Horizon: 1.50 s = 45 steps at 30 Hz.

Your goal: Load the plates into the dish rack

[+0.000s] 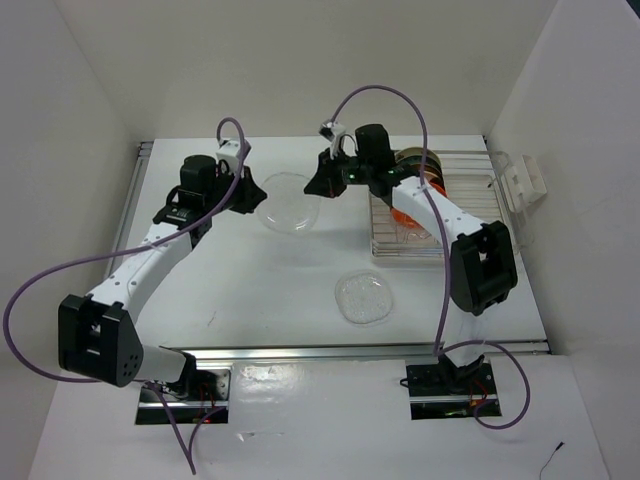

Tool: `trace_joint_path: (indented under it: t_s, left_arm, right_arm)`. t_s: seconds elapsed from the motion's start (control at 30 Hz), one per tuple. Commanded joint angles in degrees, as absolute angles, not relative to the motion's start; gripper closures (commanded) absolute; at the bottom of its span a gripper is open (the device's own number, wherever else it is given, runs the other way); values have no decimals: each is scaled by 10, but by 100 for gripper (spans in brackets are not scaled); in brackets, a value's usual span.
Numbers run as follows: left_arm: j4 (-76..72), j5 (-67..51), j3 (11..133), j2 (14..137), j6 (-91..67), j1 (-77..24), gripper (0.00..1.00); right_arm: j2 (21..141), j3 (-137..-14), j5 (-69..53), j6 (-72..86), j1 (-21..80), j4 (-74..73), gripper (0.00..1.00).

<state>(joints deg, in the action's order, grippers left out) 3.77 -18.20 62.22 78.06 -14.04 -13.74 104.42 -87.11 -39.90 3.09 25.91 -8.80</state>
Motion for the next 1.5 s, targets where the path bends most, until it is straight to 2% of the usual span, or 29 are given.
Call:
trace_joint_path:
  t_s: [0.0, 0.03, 0.07, 0.1, 0.2, 0.3, 0.43, 0.5, 0.53, 0.6, 0.7, 0.83, 1.07, 1.47]
  left_arm:
    - [0, -222, 621, 751, -134, -142, 84]
    - [5, -228, 627, 751, -128, -142, 43]
    - [18, -228, 628, 744, -128, -142, 15]
    - [25, -228, 643, 744, -122, -142, 0]
    - [54, -228, 677, 733, -122, -142, 0]
    - [75, -233, 698, 733, -108, -142, 0]
    - [81, -246, 682, 733, -97, -136, 0]
    - [81, -302, 672, 747, -74, -128, 0]
    - [86, -371, 666, 755, -61, -128, 0]
    - [112, -413, 666, 790, -42, -123, 0]
    - [103, -426, 648, 809, -57, -128, 0]
    - [43, -421, 583, 815, -96, -128, 0]
    - [32, -427, 571, 833, -93, -159, 0]
    - [-17, -429, 555, 906, -122, -250, 3]
  right_arm:
    - [1027, -917, -332, -13, 272, -115, 100]
    - [1021, -925, -304, -27, 272, -132, 100]
    - [1014, -930, -278, -62, 272, -140, 100]
    - [998, -936, -219, -83, 272, -146, 100]
    - [946, -926, -108, -185, 266, -142, 100]
    - [869, -883, -69, -313, 237, -112, 100]
    - [749, -757, -95, -468, 186, -52, 100]
    - [692, -739, -147, -544, 144, -74, 100]
    - [678, -724, -182, -567, 131, -98, 100]
    - [662, -719, -182, -621, 105, -135, 100]
    - [662, -719, -142, -657, 84, -212, 100]
    - [643, -711, -130, -666, 78, -231, 100]
    - [629, -685, -124, -682, 78, -312, 100]
    - [612, -621, -94, -717, 78, -279, 100]
